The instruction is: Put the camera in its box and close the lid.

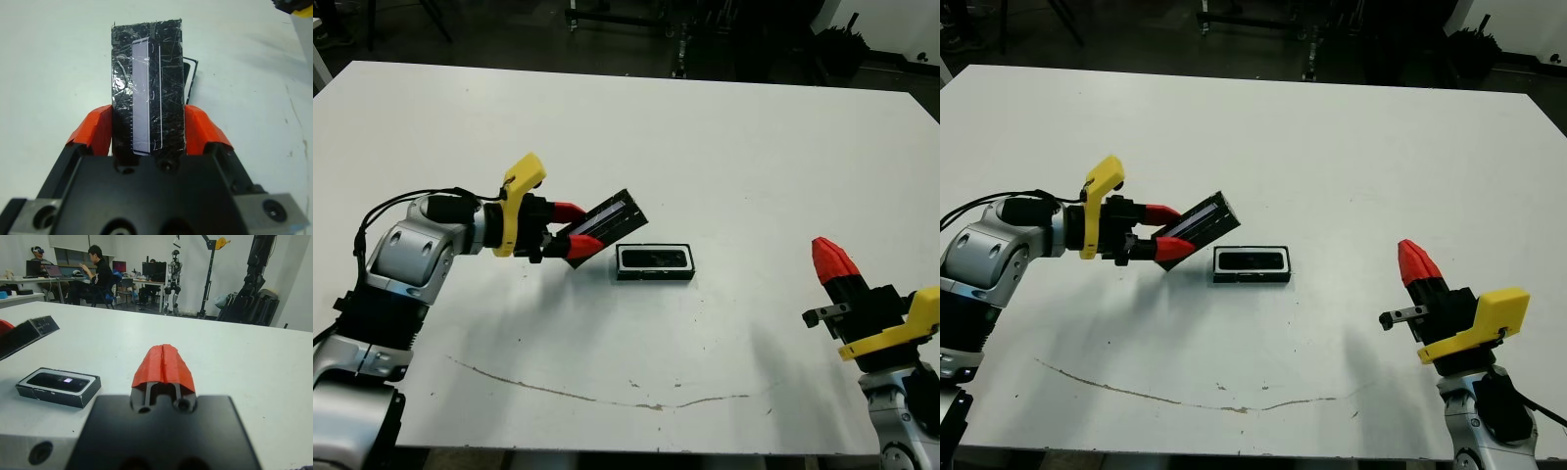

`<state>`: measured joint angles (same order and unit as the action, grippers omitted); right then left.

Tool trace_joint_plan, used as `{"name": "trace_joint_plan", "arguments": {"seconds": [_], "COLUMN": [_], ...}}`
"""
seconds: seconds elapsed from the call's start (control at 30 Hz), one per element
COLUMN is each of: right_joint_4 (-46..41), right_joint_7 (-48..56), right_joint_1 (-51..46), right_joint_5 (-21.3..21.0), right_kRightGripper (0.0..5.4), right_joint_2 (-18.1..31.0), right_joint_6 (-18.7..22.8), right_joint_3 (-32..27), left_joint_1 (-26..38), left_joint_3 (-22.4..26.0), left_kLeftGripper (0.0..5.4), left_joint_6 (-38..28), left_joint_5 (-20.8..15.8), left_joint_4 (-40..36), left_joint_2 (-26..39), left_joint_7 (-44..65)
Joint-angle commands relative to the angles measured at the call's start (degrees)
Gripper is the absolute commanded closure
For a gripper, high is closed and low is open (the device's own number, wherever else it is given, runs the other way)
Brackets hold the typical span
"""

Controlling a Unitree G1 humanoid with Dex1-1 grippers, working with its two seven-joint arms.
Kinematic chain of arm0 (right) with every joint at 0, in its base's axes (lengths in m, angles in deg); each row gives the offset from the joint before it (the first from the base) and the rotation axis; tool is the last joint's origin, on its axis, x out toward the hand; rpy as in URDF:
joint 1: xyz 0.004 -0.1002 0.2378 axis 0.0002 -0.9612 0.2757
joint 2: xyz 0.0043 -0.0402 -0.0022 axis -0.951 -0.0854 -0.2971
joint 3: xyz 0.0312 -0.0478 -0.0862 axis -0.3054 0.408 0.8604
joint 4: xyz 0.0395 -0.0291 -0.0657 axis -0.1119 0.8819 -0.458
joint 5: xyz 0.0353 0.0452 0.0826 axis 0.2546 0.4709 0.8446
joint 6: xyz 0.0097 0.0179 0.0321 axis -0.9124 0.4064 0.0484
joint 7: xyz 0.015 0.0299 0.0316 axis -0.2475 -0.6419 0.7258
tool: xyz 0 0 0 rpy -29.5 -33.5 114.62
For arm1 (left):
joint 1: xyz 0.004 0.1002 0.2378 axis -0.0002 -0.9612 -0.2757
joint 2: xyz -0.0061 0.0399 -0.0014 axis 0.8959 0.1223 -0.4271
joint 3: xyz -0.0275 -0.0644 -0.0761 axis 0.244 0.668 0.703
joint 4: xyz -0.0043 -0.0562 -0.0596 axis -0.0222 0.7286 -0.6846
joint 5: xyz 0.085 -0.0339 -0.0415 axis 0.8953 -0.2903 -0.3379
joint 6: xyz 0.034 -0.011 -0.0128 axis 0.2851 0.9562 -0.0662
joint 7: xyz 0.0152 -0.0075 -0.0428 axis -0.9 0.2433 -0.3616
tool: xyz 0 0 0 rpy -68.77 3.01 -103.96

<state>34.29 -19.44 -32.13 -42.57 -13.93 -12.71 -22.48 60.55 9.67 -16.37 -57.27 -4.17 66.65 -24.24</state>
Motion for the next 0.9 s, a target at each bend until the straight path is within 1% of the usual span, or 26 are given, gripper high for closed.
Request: {"name": "trace_joint_plan", "arguments": {"seconds": [0.03, 0.2, 0.4, 0.63, 0.73, 0.9], "right_joint_4": [0.6, 0.7, 0.9, 0.6, 0.6, 0.6], "right_joint_7": [0.2, 0.4, 0.7, 0.8, 0.8, 0.9], "right_joint_1": [0.2, 0.4, 0.5, 0.5, 0.4, 0.4], "right_joint_5": [0.1, 0.3, 0.8, 1.6, 1.4, 1.1], "right_kRightGripper": [5.40, 5.40, 5.40, 5.40, 5.40, 5.40], "right_joint_2": [0.8, 0.9, 1.1, 1.4, 1.6, 1.6], "right_joint_6": [-0.3, -0.2, 0.0, 0.7, 0.6, 0.3], "right_joint_3": [-0.2, -0.3, -0.3, -0.2, -0.1, -0.1], "left_joint_1": [-1.6, -2.3, -1.8, -0.9, -0.2, 0.9], "left_joint_3": [-1.3, -2.6, -4.2, -4.8, -4.9, -5.6], "left_kLeftGripper": [2.26, 2.26, 2.26, 2.26, 2.26, 2.26], "left_joint_6": [-2.7, -5.8, -6.8, -7.8, -6.9, -8.7], "left_joint_5": [2.1, 4.3, 5.7, 5.5, 4.8, 5.6], "left_joint_4": [-0.8, -1.3, -0.9, 1.5, 2.9, 5.7], "left_joint_2": [-0.5, -1.3, -1.3, -1.5, -1.9, -2.2], "left_joint_7": [-2.1, -4.0, -3.6, -1.5, 0.0, 1.8]}}
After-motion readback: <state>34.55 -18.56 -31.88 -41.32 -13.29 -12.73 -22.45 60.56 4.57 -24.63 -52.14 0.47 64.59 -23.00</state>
